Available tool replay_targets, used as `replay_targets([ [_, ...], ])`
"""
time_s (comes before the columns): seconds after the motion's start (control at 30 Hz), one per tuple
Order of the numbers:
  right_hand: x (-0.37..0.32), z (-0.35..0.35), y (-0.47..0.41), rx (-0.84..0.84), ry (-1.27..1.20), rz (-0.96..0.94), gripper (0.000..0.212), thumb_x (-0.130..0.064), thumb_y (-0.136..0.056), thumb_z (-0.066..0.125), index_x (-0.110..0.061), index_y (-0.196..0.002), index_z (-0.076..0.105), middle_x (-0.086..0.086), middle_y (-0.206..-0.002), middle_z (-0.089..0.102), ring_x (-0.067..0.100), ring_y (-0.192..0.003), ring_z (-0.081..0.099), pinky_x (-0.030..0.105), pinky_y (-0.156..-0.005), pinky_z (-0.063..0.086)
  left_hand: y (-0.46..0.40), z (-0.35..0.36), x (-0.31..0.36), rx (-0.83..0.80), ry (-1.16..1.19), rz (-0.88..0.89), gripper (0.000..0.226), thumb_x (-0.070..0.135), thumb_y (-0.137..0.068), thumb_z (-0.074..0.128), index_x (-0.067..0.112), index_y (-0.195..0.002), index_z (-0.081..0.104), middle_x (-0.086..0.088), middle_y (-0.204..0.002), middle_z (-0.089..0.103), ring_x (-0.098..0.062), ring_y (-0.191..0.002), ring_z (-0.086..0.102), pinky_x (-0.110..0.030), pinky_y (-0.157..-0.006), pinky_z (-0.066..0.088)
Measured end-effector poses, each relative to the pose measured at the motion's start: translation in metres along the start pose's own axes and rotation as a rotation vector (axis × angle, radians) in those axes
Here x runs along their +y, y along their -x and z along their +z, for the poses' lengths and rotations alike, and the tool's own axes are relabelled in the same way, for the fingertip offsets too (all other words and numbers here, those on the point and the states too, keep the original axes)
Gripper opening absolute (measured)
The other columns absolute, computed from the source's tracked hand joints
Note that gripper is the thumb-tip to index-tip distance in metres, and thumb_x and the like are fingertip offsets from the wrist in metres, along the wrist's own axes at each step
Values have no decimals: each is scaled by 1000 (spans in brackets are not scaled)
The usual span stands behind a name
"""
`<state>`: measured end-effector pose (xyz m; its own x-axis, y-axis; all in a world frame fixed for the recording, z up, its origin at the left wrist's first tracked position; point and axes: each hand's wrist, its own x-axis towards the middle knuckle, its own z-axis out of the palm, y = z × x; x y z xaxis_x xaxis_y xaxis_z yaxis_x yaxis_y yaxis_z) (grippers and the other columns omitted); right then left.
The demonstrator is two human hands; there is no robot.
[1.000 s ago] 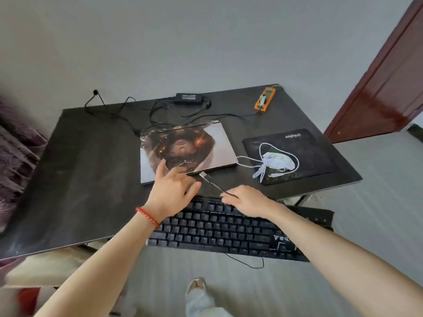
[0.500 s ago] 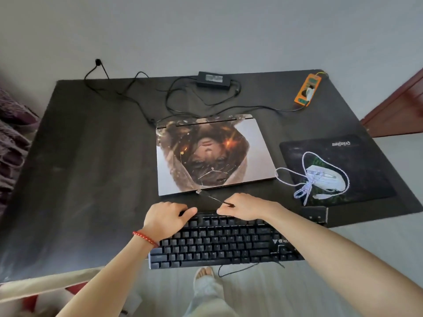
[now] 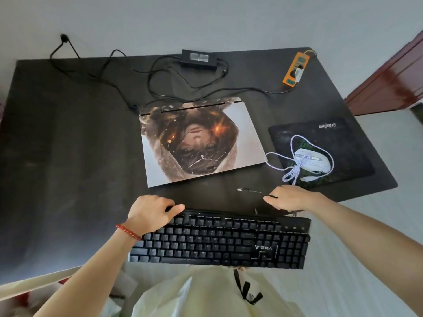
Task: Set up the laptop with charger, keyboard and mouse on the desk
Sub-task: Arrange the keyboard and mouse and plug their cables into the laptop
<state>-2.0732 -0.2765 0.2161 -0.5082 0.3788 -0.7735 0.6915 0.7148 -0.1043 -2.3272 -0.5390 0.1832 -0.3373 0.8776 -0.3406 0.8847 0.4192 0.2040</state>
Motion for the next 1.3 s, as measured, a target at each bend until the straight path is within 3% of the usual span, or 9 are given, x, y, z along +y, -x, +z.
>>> replay_targets([
  [0.13, 41, -4, 20, 287, 306, 219, 42, -46, -95, 29, -24, -87, 64, 4, -103, 69, 26, -100, 62, 32, -79, 43, 5, 4, -12, -24, -37, -64, 55, 62, -90, 25, 25, -56, 46, 8, -52, 49, -13, -61, 51, -26, -58, 34],
  [0.33, 19, 1, 20, 919, -46, 264, 31, -24, -88, 53, -4, -66, 59, 19, -61, 67, 38, -61, 64, 37, -63, 45, -11, 10, -17, -79, 122, -190, 57, 64, -88, 27, 25, -76, 66, 8, -66, 63, -15, -72, 59, -27, -66, 41],
  [0.47, 6, 29, 18, 791, -251, 216, 23, -24, -93, 47, -9, -76, 50, 19, -75, 68, 39, -75, 64, 38, -62, 44, -25, 13, -23, -136, 313, -326, 53, 64, -89, 28, 28, -87, 67, 4, -87, 69, -18, -80, 58, -29, -75, 42],
  [0.6, -13, 55, 9, 668, -343, 162, 24, -25, -97, 40, -4, -103, 51, 17, -97, 66, 39, -90, 63, 38, -66, 42, -33, 11, -18, -120, 325, -334, 56, 63, -89, 30, 23, -76, 66, 4, -74, 66, -16, -73, 59, -27, -67, 40],
  [0.87, -33, 77, 3, 505, -307, 177, 80, -52, -82, 60, -8, -140, 27, 5, -134, 40, 23, -121, 48, 37, -87, 47, -24, 9, 6, 136, 221, -435, 46, 51, -92, 40, 20, -68, 65, 0, -59, 61, -25, -64, 59, -28, -66, 42],
  [1.0, -39, 77, -3, 569, -369, 219, 67, -43, -84, 62, -7, -134, 35, 8, -133, 45, 25, -120, 49, 38, -85, 48, -14, 11, 17, 511, 253, -219, 21, 28, -87, 60, 14, -74, 71, -5, -73, 71, -30, -75, 65, -38, -83, 43],
  [1.07, -42, 78, -5, 587, -360, 232, 63, -41, -85, 61, -6, -131, 38, 10, -130, 46, 26, -117, 51, 39, -83, 50, -3, 16, 25, 513, 198, -33, 31, 41, -81, 60, 17, -98, 70, -4, -96, 71, -27, -94, 65, -45, -91, 43],
  [1.2, -44, 77, -6, 599, -366, 246, 61, -39, -85, 62, -5, -130, 39, 11, -128, 47, 29, -115, 53, 39, -80, 49, 12, 39, 40, 112, -106, 212, 95, 79, -61, 50, 35, -143, 28, -10, -154, 21, -34, -141, 20, -69, -105, 9],
  [1.3, -45, 78, -7, 605, -383, 249, 61, -36, -84, 63, -4, -131, 38, 12, -129, 47, 29, -116, 51, 40, -82, 49, 8, 52, 37, -8, -198, 251, 106, 82, -60, 48, 44, -143, -8, -7, -151, -24, -32, -141, -17, -64, -101, -21],
])
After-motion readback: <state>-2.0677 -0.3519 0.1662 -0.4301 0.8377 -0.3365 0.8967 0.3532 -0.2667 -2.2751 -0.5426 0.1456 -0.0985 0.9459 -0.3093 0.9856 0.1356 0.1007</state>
